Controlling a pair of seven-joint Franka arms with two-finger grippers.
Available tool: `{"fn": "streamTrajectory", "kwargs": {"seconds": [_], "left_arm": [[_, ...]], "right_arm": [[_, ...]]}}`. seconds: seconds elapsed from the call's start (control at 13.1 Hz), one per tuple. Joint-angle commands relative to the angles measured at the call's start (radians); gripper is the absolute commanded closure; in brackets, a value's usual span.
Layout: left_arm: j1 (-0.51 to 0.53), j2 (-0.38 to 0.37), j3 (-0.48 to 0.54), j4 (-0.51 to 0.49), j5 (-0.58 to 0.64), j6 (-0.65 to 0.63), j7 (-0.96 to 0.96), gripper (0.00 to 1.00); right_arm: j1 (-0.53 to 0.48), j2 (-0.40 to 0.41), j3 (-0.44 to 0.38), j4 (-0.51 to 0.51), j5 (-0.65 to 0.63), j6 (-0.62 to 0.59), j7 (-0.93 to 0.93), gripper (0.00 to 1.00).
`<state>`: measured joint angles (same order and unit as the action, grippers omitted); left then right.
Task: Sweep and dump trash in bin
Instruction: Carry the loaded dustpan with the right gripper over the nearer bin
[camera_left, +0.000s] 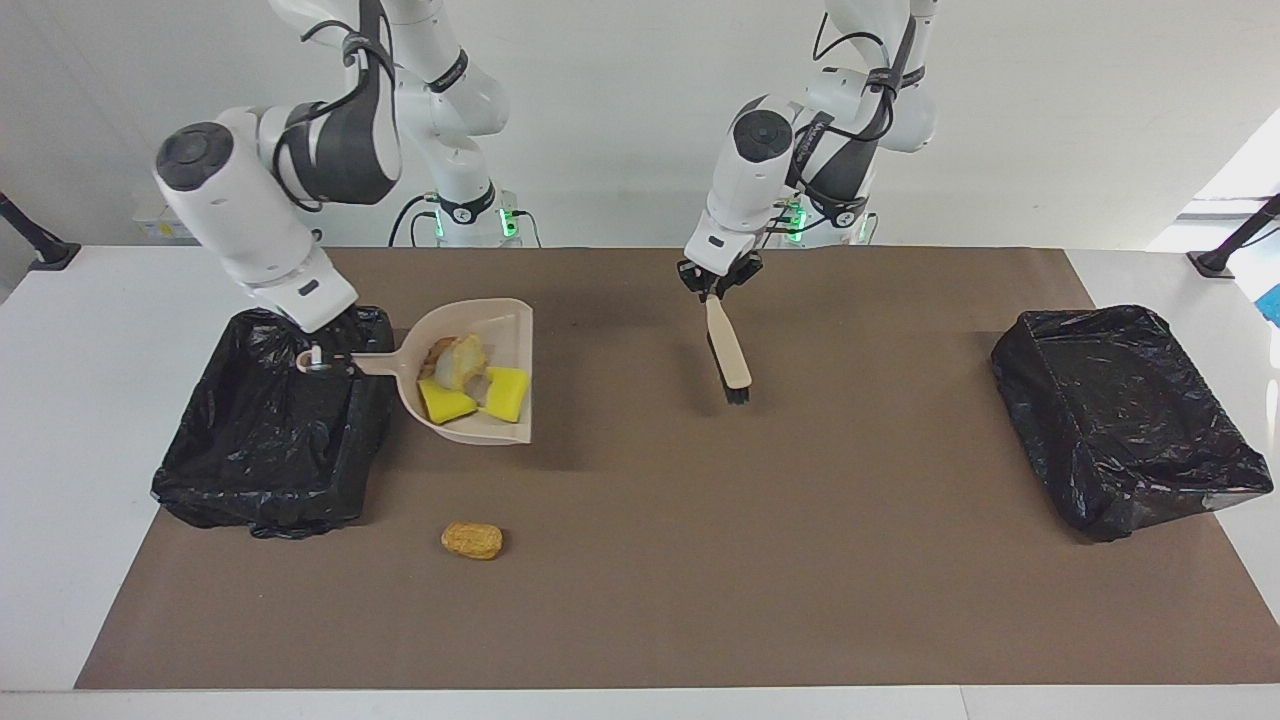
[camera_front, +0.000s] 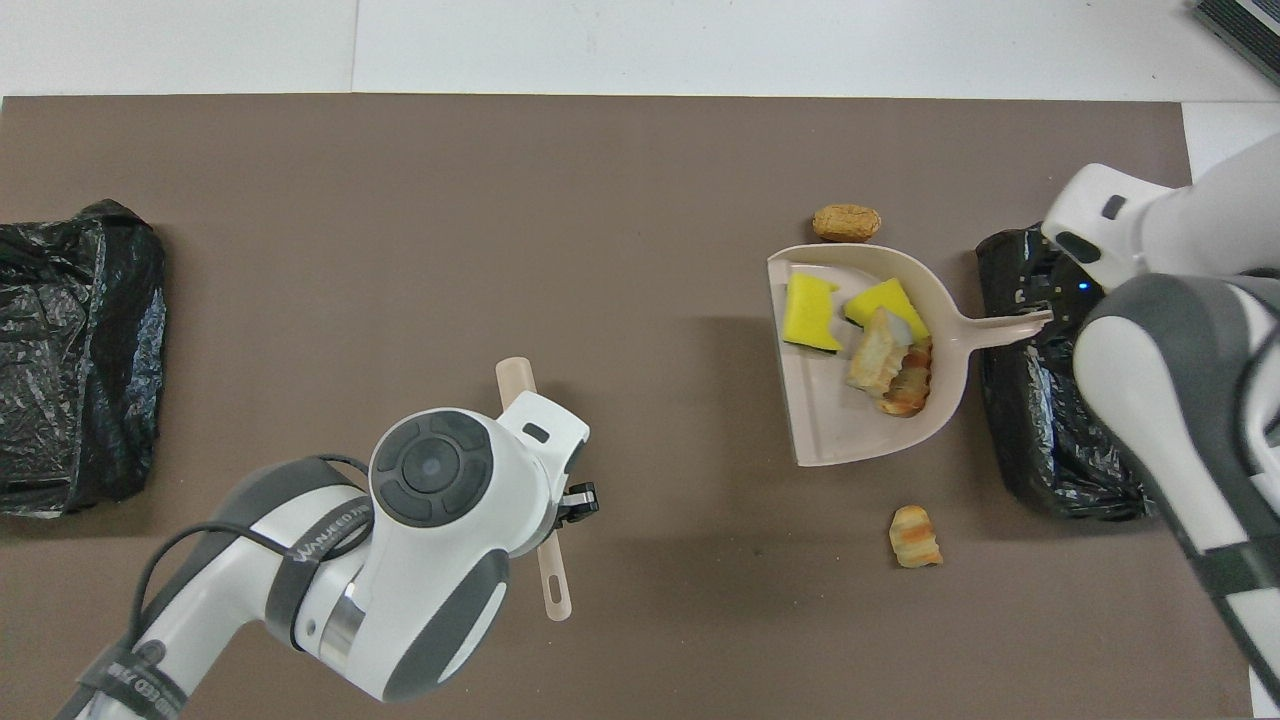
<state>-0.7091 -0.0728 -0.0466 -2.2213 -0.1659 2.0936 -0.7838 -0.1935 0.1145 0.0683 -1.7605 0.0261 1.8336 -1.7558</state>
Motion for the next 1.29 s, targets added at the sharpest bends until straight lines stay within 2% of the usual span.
{"fn": "streamTrajectory", "kwargs": {"seconds": [0.0, 0.23, 0.38, 0.53, 0.68, 0.84, 1.22], "left_arm": [[-0.082, -0.053, 0.011, -0.138, 0.003, 0.135, -0.052, 1.00], [-0.113, -0.070, 0.010, -0.224, -0.038, 0.223, -0.064, 1.00], [-0.112, -0.070, 0.011, -0.232, -0.099, 0.246, -0.055, 1.00], [-0.110, -0.068, 0.011, -0.233, -0.106, 0.253, -0.045, 1.00], [-0.096, -0.050, 0.014, -0.206, -0.116, 0.247, -0.023, 0.00], [-0.038, -0.015, 0.022, -0.148, -0.116, 0.229, -0.022, 0.00], [0.143, 0.094, 0.025, 0.053, -0.096, 0.249, -0.026, 0.00]], "right_arm": [[-0.148, -0.007, 0.010, 0.012, 0.026, 0.004, -0.114, 1.00], [-0.253, 0.024, 0.005, 0.075, -0.040, 0.038, -0.177, 1.00], [-0.280, 0.024, 0.005, 0.069, -0.200, 0.087, -0.174, 1.00], [-0.287, 0.024, 0.005, 0.062, -0.313, 0.124, -0.179, 1.00], [-0.274, 0.017, 0.005, 0.046, -0.380, 0.124, -0.175, 1.00], [-0.253, 0.017, 0.008, 0.039, -0.506, 0.137, -0.122, 1.00], [-0.178, 0.001, 0.007, 0.006, -0.584, 0.104, 0.008, 1.00]]}}
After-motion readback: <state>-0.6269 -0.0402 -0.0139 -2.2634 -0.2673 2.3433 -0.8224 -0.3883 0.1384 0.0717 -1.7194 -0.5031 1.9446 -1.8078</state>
